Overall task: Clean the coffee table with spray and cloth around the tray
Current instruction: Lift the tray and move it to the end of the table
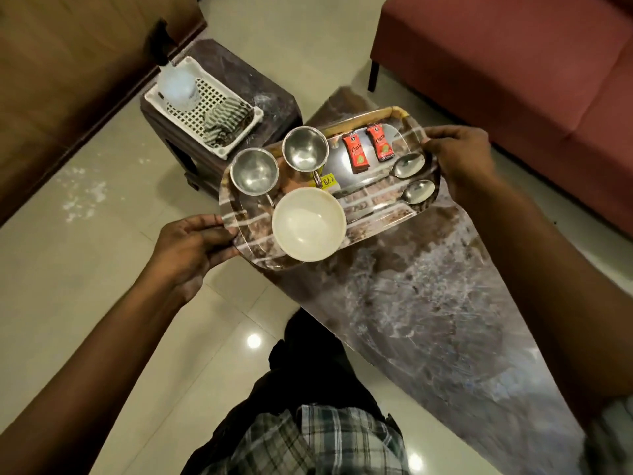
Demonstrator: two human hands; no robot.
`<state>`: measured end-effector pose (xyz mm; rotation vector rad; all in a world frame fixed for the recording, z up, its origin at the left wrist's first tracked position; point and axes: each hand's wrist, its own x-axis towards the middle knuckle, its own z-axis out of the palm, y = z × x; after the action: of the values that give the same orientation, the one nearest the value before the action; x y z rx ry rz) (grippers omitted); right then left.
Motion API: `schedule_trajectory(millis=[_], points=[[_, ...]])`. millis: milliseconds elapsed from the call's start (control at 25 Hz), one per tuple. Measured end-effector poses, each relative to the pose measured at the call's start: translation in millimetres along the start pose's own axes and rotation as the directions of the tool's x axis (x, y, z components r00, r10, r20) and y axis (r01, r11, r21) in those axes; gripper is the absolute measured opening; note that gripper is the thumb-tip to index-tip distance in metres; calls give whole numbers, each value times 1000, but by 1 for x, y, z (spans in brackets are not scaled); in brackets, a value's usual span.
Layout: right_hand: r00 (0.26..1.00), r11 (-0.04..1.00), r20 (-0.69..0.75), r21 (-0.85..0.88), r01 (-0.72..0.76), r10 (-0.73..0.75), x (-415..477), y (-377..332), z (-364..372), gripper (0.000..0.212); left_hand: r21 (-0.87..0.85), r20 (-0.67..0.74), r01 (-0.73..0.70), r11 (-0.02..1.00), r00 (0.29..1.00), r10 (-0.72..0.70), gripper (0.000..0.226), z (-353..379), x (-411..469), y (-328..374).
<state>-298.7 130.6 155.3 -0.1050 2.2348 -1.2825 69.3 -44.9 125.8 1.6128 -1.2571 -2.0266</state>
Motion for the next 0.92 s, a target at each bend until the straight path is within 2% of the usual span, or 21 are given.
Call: schedule_trajectory(millis=[200,400,600,760,920], points=[[998,994,68,-110,8,0,80,-15,34,24,-86,-54,129,988,989,-134,16,26,43,-11],[990,987,140,-160,32,-9,142,-16,72,24,-137,-79,201,970,974,-213,12,54,83,-37],[989,977,145,-214,9,23,191,1,115,22,-168,-110,279,945,948,-299,22,65,130,-65],[986,971,167,-240,13,29,218,20,147,21,-151,-132,305,940,937,-325,6,64,163,-79],[988,963,149,-271,13,29,243,36,172,22,-127,-152,296,947,937,-313,21,67,193,-85]])
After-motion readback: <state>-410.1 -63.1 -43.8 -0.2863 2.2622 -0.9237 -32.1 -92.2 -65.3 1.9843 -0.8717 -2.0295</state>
